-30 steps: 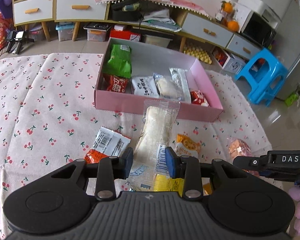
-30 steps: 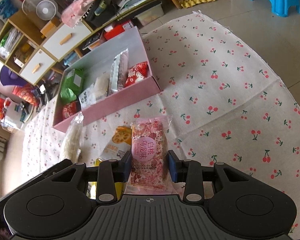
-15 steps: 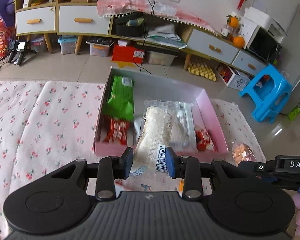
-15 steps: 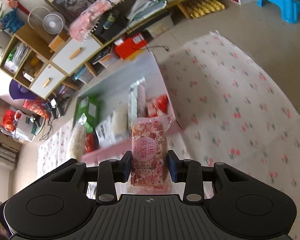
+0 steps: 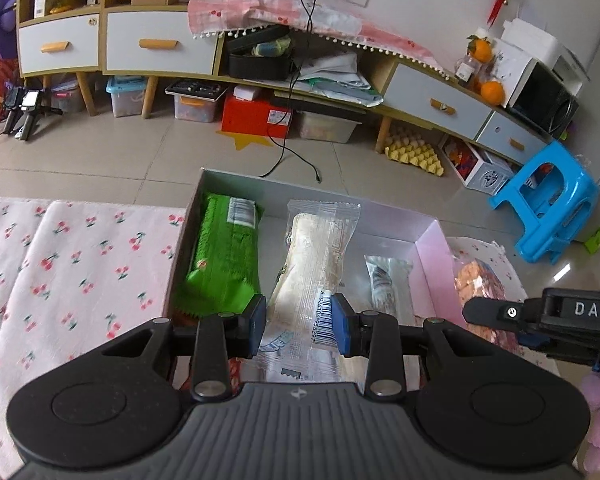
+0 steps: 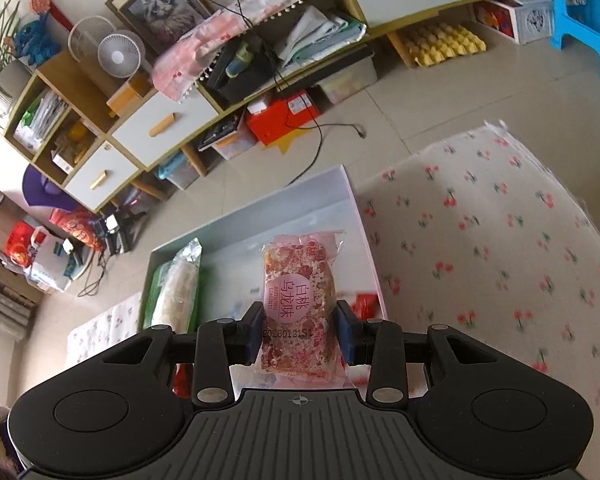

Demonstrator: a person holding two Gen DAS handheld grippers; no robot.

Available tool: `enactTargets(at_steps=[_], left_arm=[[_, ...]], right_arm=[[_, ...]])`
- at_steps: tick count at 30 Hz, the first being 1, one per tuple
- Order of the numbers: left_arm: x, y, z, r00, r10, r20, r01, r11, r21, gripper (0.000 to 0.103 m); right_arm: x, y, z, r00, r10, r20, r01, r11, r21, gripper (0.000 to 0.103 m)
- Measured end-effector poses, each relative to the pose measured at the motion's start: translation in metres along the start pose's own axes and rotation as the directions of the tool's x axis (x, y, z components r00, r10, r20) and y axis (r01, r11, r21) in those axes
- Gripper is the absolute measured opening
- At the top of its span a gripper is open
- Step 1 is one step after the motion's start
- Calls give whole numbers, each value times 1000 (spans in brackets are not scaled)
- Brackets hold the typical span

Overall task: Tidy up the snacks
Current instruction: 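Carry both packets into the pink box and open both tools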

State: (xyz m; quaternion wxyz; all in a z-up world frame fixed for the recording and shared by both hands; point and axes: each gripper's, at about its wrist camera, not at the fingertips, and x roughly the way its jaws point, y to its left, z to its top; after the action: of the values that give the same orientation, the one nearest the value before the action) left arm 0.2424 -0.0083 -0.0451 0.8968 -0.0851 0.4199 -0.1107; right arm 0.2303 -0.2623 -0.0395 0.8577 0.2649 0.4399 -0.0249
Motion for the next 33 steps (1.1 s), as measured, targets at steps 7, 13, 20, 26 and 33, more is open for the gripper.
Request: enactTargets(at_steps=[7,13,20,26,33], left_arm=[[19,-4,5,1000,18,-18,-18,999,36,32],[27,-4,6,999,28,-16,-28,998,58,32],[33,-9,3,999,48,0,-48,992,118,34],[29,-16,3,998,52,17,-54,985,164,49],[16,-22,1,998,56,26,-60,980,188,60]], right_arm=[[26,3,14,1000,13,15,-13,1000,-26,35],[39,6,18,1000,16,27,-14,998,-62,36],[43,1,22,998,37,52,-35,999,-42,40],[40,-1,23,998,43,49,-42,999,-21,56],[25,3,20,998,46,51,-46,999,-14,63]])
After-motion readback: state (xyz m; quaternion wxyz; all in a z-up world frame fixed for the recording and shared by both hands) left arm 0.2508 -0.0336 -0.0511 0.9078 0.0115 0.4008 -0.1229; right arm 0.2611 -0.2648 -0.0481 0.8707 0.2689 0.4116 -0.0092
